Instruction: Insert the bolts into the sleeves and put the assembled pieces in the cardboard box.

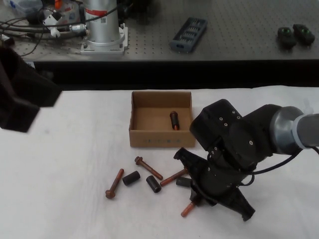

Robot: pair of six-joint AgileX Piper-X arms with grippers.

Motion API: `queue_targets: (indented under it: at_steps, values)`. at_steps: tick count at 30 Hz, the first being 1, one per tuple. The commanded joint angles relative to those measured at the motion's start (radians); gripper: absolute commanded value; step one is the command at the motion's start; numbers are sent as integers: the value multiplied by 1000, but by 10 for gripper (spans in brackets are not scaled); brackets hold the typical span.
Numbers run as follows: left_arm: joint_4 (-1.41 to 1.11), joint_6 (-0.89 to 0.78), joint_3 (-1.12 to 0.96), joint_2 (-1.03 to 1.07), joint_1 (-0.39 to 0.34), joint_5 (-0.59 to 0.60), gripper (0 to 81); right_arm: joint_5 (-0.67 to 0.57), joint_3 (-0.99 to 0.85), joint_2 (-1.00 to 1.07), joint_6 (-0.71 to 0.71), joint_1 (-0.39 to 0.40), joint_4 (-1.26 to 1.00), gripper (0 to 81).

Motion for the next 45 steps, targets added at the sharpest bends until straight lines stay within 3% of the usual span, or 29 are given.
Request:
queue_targets:
  at_steps: [1,11,22,27,33,45]
  values:
    - [-46,-37,77,-3,2,35,85,68,-2,-31,-169,-1,-4,37]
    - [-374,-145,331,-1,2,216,85,218,3,-187,-672,2,-8,37]
    - [-640,-205,548,-1,2,369,85,124,317,-621,-993,2,-198,37]
    - [-926,-324,663,-1,2,420,85,-24,419,-856,-1108,2,-370,37]
    - [-1207,-334,773,-1,-7,522,87,-238,441,-988,-1282,2,-524,37]
    - [-1389,-332,825,-3,-156,510,87,-583,441,-985,-1261,2,-689,37]
